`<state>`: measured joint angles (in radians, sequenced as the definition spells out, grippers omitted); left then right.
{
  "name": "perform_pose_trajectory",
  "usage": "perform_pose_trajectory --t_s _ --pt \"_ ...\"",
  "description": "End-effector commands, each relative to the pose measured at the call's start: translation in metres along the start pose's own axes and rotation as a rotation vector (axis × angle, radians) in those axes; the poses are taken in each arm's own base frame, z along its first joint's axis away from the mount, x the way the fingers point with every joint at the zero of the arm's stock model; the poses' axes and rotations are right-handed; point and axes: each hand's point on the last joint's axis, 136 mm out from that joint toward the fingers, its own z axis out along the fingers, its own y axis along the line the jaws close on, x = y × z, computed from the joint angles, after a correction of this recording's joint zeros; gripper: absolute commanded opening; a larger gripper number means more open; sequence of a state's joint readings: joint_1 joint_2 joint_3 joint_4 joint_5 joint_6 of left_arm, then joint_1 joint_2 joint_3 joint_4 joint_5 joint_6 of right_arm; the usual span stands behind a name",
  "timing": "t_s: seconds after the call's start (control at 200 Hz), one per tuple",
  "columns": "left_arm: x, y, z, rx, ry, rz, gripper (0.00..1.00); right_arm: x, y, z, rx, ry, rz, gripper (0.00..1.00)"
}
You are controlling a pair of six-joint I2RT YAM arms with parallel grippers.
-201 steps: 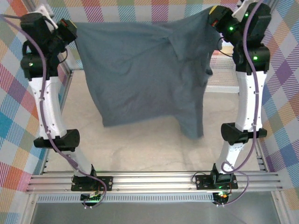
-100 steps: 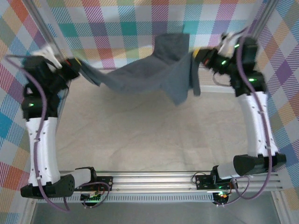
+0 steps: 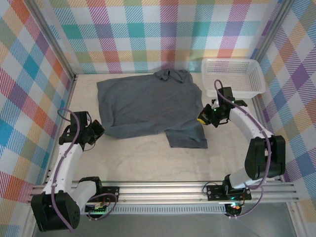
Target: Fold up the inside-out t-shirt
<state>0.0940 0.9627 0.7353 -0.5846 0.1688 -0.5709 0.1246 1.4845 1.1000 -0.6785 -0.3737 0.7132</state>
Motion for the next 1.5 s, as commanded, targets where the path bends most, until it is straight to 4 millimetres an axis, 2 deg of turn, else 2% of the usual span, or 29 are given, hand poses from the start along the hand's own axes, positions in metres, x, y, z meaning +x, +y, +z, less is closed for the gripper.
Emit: perform_pose_trajectory --t_s 0.0,0.095,0.135,0.155,0.175,0.23,0.265,0.355,0.435,0.525,0.605,0.725,0.78,0.86,0.98,1.135,1.24,1.365,1.425,1.495 --pt "-0.014 0.007 -0.02 -0.066 -0.089 -0.01 0.0 -0.002 -0.026 -0.037 0.161 -0.149 0.129 0.0" --pt "-0.018 0.006 -0.04 -0.055 -0.144 0.014 0.0 0.007 -0.052 -0.069 0.251 -0.278 0.204 0.05" --pt "-0.016 0.003 -0.046 -0.026 -0.157 0.025 0.0 0.011 -0.057 -0.08 0.25 -0.324 0.207 0.13" --pt "-0.014 0.001 -0.048 -0.005 -0.16 0.033 0.0 0.012 -0.058 -0.084 0.24 -0.344 0.201 0.2" --pt "-0.012 0.0 -0.051 0.011 -0.163 0.036 0.04 0.013 -0.057 -0.086 0.227 -0.352 0.19 0.29" --pt "-0.007 -0.002 -0.056 0.043 -0.169 0.046 0.23 0.016 -0.053 -0.089 0.2 -0.351 0.146 0.6" --pt "-0.006 -0.001 -0.058 0.045 -0.183 0.048 0.34 0.017 -0.052 -0.09 0.206 -0.338 0.122 0.71" --pt "-0.014 -0.001 -0.067 0.039 -0.232 0.074 0.59 0.017 -0.054 -0.09 0.256 -0.306 0.059 0.77" --pt "-0.024 -0.017 -0.074 0.078 -0.249 0.118 0.63 0.02 -0.071 -0.084 0.336 -0.277 0.074 0.77" --pt "-0.028 -0.044 -0.076 0.143 -0.229 0.187 0.68 0.025 -0.102 -0.069 0.43 -0.249 0.134 0.79" --pt "-0.023 -0.066 -0.067 0.162 -0.19 0.279 0.7 0.032 -0.127 -0.05 0.475 -0.182 0.214 0.79" --pt "-0.001 -0.089 -0.031 0.134 -0.071 0.41 0.72 0.035 -0.145 -0.024 0.494 -0.114 0.258 0.78" --pt "0.006 -0.094 -0.016 0.13 -0.035 0.427 0.72 0.031 -0.152 -0.021 0.52 -0.116 0.276 0.72" --pt "0.013 -0.102 -0.004 0.142 -0.008 0.436 0.72 0.025 -0.157 -0.016 0.51 -0.119 0.316 0.6" --pt "0.015 -0.103 0.001 0.13 0.0 0.438 0.72 0.017 -0.161 -0.01 0.481 -0.15 0.366 0.48" --pt "0.018 -0.096 0.003 0.109 0.007 0.439 0.73 0.011 -0.168 0.004 0.459 -0.136 0.411 0.45" --pt "0.019 -0.093 0.005 0.098 0.012 0.438 0.73 0.019 -0.161 0.023 0.391 -0.053 0.437 0.5" --pt "0.019 -0.092 0.007 0.093 0.016 0.432 0.73 0.028 -0.169 0.026 0.409 -0.037 0.46 0.46" --pt "0.019 -0.092 0.008 0.091 0.015 0.427 0.73 0.029 -0.174 0.024 0.429 -0.05 0.458 0.37" --pt "0.018 -0.091 0.009 0.086 0.012 0.422 0.73 0.03 -0.18 0.02 0.461 -0.065 0.459 0.09"
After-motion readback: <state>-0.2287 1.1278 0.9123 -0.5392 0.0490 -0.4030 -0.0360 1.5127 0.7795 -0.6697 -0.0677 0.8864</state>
